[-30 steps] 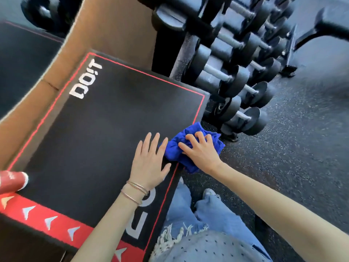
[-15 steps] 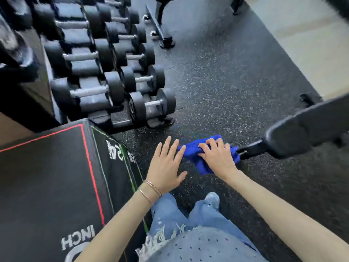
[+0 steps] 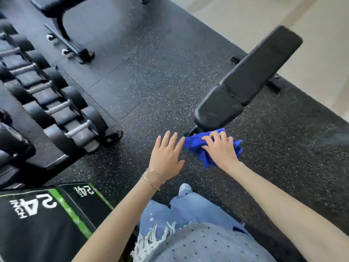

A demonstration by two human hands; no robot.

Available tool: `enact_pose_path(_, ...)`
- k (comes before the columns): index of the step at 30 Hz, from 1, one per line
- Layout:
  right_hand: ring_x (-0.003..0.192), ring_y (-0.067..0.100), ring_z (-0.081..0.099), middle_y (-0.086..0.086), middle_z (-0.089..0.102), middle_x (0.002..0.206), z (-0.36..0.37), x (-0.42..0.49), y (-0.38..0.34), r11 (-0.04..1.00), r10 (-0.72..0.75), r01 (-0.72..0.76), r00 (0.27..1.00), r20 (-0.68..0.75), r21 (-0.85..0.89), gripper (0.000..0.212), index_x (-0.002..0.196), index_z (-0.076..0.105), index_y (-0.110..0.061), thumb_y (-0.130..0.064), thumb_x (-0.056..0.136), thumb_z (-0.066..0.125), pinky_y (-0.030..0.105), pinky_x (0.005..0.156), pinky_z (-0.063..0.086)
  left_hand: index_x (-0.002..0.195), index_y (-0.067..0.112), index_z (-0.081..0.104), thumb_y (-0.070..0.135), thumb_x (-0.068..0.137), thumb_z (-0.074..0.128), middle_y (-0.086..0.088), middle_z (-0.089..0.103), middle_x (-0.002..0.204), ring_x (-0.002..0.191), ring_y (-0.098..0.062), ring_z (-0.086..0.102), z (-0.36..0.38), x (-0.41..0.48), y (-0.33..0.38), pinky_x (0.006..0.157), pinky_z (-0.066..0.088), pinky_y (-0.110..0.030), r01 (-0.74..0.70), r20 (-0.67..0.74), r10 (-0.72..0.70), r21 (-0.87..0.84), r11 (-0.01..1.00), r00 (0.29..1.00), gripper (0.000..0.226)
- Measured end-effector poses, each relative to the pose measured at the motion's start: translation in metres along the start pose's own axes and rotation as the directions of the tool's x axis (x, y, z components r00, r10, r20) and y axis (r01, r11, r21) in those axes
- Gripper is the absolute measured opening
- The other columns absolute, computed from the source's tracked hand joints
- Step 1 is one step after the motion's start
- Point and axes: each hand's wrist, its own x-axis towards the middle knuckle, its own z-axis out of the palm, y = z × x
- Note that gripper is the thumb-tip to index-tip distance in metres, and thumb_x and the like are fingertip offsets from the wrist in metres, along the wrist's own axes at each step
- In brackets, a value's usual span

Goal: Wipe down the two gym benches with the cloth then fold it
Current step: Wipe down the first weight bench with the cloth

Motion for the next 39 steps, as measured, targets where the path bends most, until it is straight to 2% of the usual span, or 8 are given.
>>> enact_pose_path(6, 0.067, 0.028, 0.062, 0.006, 0.064, 0.077, 0.02, 0.014, 0.053, 0.997, 0.06, -0.059, 0.998, -0.012, 0.041, 0.03, 0.078, 0.07, -0.019, -0.04, 0.062, 0.084, 0.033, 0.051, 0.05, 0.148, 0.025, 0.015, 0.05, 0.086, 0.046, -0.005, 0.023, 0.155, 0.145, -0.028, 0.016, -0.01, 0.058, 0.019, 0.117, 0.014, -0.046, -0.017, 0.006, 0.017, 0.029, 0.999, 1.0, 0.074)
enact_pose_path(11, 0.069, 0.026, 0.061, 0.003, 0.064, 0.079, 0.043, 0.04, 0.067, 0.997, 0.075, -0.075, 0.997, 0.03, 0.012, 0.028, 0.081, 0.069, -0.022, -0.046, 0.069, 0.077, 0.031, 0.052, 0.048, 0.148, 0.023, 0.02, 0.048, 0.085, 0.05, -0.006, 0.029, 0.153, 0.142, -0.028, 0.023, -0.01, 0.115, 0.01, 0.115, 0.019, -0.045, -0.025, 0.031, 0.025, 0.016, 1.0, 0.999, 0.074)
enact_pose_path(19, 0.07, 0.025, 0.061, 0.002, 0.064, 0.08, 0.09, 0.12, 0.078, 0.992, 0.112, -0.119, 0.987, 0.116, 0.052, 0.026, 0.079, 0.069, -0.021, -0.045, 0.071, 0.076, 0.031, 0.052, 0.049, 0.147, 0.019, 0.021, 0.052, 0.083, 0.052, -0.007, 0.031, 0.151, 0.138, -0.028, 0.03, 0.008, 0.226, -0.018, 0.112, 0.026, -0.044, -0.05, 0.162, 0.052, -0.013, 0.999, 0.985, 0.078)
enact_pose_path(26, 0.072, 0.021, 0.061, -0.003, 0.063, 0.081, 0.143, 0.191, 0.079, 0.988, 0.136, -0.149, 0.969, 0.205, 0.048, 0.027, 0.079, 0.067, -0.027, -0.053, 0.074, 0.069, 0.027, 0.055, 0.046, 0.148, 0.015, 0.019, 0.05, 0.082, 0.056, -0.008, 0.029, 0.152, 0.138, -0.027, 0.03, 0.037, 0.304, -0.038, 0.111, 0.027, -0.041, -0.071, 0.256, 0.09, -0.081, 0.994, 0.962, 0.083)
enact_pose_path(31, 0.089, 0.03, 0.057, 0.007, 0.061, 0.099, 0.212, 0.213, 0.071, 0.958, 0.136, -0.209, 0.934, 0.33, 0.198, 0.027, 0.098, 0.065, -0.018, -0.042, 0.086, 0.061, 0.04, 0.065, 0.045, 0.148, 0.013, 0.016, 0.048, 0.083, 0.058, -0.009, 0.027, 0.152, 0.137, -0.028, 0.032, 0.085, 0.34, -0.04, 0.111, 0.028, -0.041, -0.027, 0.318, 0.072, -0.145, 0.989, 0.945, 0.085)
enact_pose_path(35, 0.112, 0.033, 0.04, 0.008, 0.046, 0.128, 0.269, 0.217, 0.049, 0.855, 0.142, -0.377, 0.831, 0.538, 0.357, 0.03, 0.12, 0.054, -0.026, -0.038, 0.093, 0.048, 0.046, 0.082, 0.033, 0.148, 0.013, 0.018, 0.044, 0.084, 0.057, -0.009, 0.026, 0.153, 0.137, -0.027, 0.032, 0.127, 0.361, -0.042, 0.11, 0.029, -0.042, 0.063, 0.343, 0.007, -0.192, 0.979, 0.939, 0.081)
enact_pose_path(37, 0.114, 0.034, 0.037, 0.007, 0.042, 0.134, 0.287, 0.213, 0.037, 0.823, 0.167, -0.419, 0.824, 0.541, 0.384, 0.037, 0.124, 0.051, -0.035, -0.043, 0.088, 0.053, 0.048, 0.085, 0.032, 0.148, 0.012, 0.018, 0.044, 0.083, 0.058, -0.009, 0.024, 0.154, 0.138, -0.027, 0.032, 0.147, 0.369, -0.042, 0.109, 0.03, -0.041, 0.114, 0.358, -0.029, -0.217, 0.97, 0.933, 0.082)
enact_pose_path(39, 0.112, 0.035, 0.039, 0.006, 0.045, 0.132, 0.298, 0.213, 0.033, 0.799, 0.226, -0.44, 0.852, 0.473, 0.41, 0.04, 0.121, 0.054, -0.039, -0.048, 0.082, 0.057, 0.048, 0.084, 0.033, 0.148, 0.012, 0.018, 0.043, 0.082, 0.06, -0.009, 0.024, 0.154, 0.137, -0.028, 0.032, 0.161, 0.378, -0.043, 0.109, 0.032, -0.042, 0.154, 0.367, -0.054, -0.25, 0.956, 0.928, 0.084)
